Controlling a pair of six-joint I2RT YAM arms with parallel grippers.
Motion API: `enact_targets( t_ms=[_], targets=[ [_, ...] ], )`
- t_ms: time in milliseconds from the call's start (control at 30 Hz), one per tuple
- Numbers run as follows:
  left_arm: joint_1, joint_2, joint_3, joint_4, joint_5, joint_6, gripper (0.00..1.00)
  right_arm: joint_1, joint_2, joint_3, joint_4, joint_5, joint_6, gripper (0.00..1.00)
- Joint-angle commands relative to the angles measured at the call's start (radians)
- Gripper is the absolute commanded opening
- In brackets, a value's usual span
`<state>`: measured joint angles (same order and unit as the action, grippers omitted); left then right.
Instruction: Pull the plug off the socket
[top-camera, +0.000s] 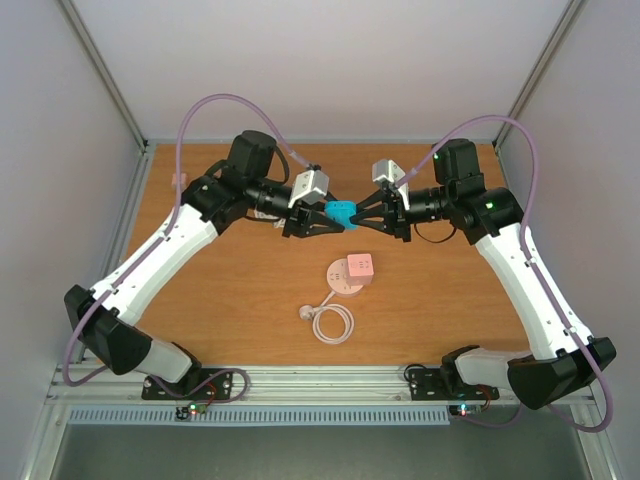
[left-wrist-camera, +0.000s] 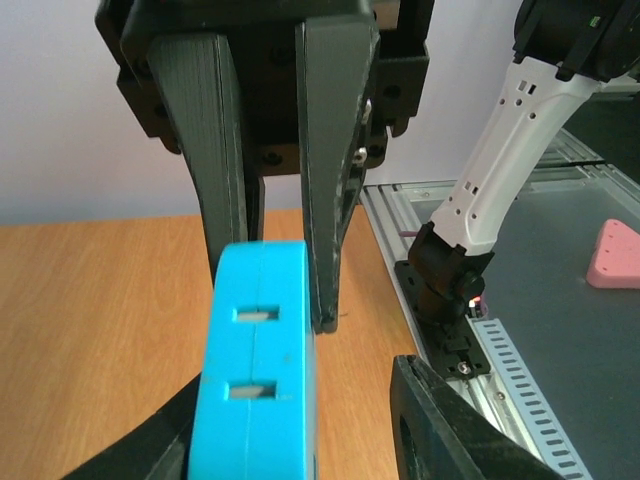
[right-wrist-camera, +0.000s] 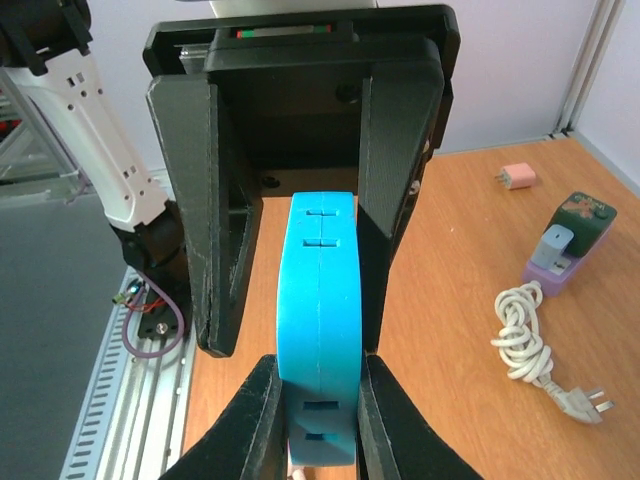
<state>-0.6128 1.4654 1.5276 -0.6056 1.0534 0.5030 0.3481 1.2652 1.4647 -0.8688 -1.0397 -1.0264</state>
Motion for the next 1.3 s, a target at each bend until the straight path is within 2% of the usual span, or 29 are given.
enact_targets(
  t_ms=[0, 100, 333, 467, 567, 867, 933, 1033, 1133, 1200, 1267],
  targets=[
    [0.015, -0.003, 0.066, -0.004, 0.010, -0.002, 0.41, 0.002, 0.017, -0.013, 0.005, 0.036, -0.035, 0.01],
    [0.074, -0.006, 0.062, 0.009, 0.019, -0.073, 0.41, 0.002, 0.013, -0.024, -0.015, 0.043, -0.068, 0.01],
    [0.081, 0.015, 0.083, -0.068, 0.041, -0.024, 0.40, 0.002, 0.023, -0.027, -0.021, 0.043, -0.089, 0.01],
    [0.081, 0.032, 0.081, -0.052, 0.029, -0.042, 0.47, 0.002, 0.029, -0.025, -0.014, 0.027, -0.086, 0.01],
    [0.076, 0.049, 0.085, -0.045, 0.016, -0.069, 0.48, 0.002, 0.040, -0.016, -0.013, 0.012, -0.087, 0.01],
    [0.067, 0.063, 0.093, -0.089, -0.032, -0.059, 0.27, 0.002, 0.069, 0.009, -0.027, -0.005, -0.117, 0.01],
    [0.067, 0.061, 0.090, -0.105, -0.043, -0.048, 0.26, 0.002, 0.073, 0.011, -0.023, -0.013, -0.117, 0.01],
    [0.067, 0.050, 0.083, -0.122, -0.045, -0.037, 0.33, 0.002, 0.086, 0.017, -0.027, -0.026, -0.121, 0.01],
    [0.066, 0.039, 0.068, -0.112, -0.054, -0.039, 0.35, 0.002, 0.096, 0.026, -0.033, -0.035, -0.127, 0.01],
    [0.067, 0.038, 0.069, -0.112, -0.056, -0.038, 0.31, 0.002, 0.103, 0.030, -0.034, -0.039, -0.129, 0.01],
    [0.067, 0.037, 0.070, -0.106, -0.058, -0.047, 0.23, 0.002, 0.109, 0.033, -0.033, -0.042, -0.129, 0.01]
  ],
)
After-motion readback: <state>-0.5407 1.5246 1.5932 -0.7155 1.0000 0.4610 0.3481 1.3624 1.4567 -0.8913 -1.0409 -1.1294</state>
